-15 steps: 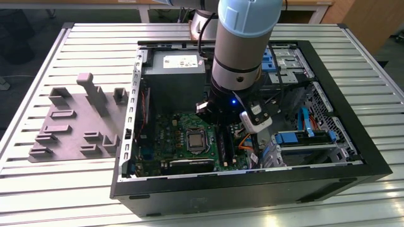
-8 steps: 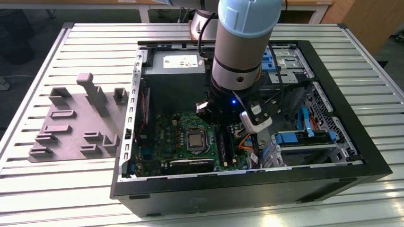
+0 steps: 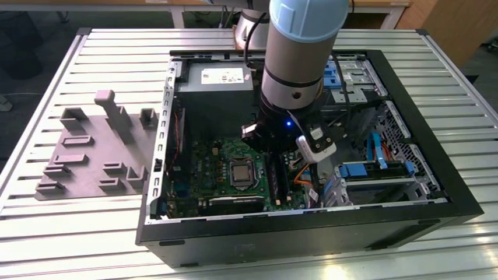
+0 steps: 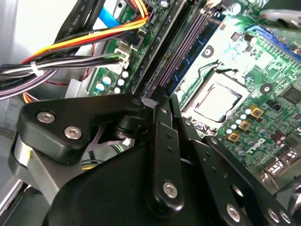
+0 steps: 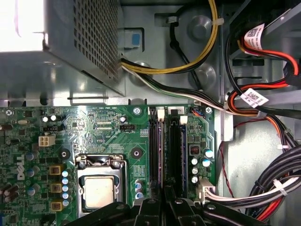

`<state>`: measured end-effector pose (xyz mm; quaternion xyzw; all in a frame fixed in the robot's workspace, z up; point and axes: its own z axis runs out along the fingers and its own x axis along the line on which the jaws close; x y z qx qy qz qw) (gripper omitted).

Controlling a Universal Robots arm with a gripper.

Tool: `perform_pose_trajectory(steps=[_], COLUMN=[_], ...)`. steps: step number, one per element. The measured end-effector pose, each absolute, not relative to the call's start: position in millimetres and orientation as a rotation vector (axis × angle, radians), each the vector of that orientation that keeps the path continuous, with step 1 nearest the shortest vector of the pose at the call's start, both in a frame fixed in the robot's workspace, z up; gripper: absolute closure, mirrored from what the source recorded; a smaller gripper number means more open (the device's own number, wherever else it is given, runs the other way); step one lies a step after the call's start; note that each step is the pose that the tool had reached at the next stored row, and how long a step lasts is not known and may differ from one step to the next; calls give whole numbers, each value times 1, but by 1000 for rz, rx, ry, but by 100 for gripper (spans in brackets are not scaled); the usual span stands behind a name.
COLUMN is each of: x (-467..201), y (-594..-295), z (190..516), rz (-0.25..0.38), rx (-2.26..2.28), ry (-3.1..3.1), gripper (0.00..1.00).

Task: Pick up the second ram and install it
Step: 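Press down the second ram until it locks into place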

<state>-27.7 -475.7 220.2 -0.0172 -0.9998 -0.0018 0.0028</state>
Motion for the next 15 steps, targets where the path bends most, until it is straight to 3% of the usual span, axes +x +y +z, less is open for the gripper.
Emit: perform_pose_trajectory(steps=[15], x=[-25], y=[-476], z=[216], rz=[-4], rx=[-44], ry=[-3132], gripper=[86])
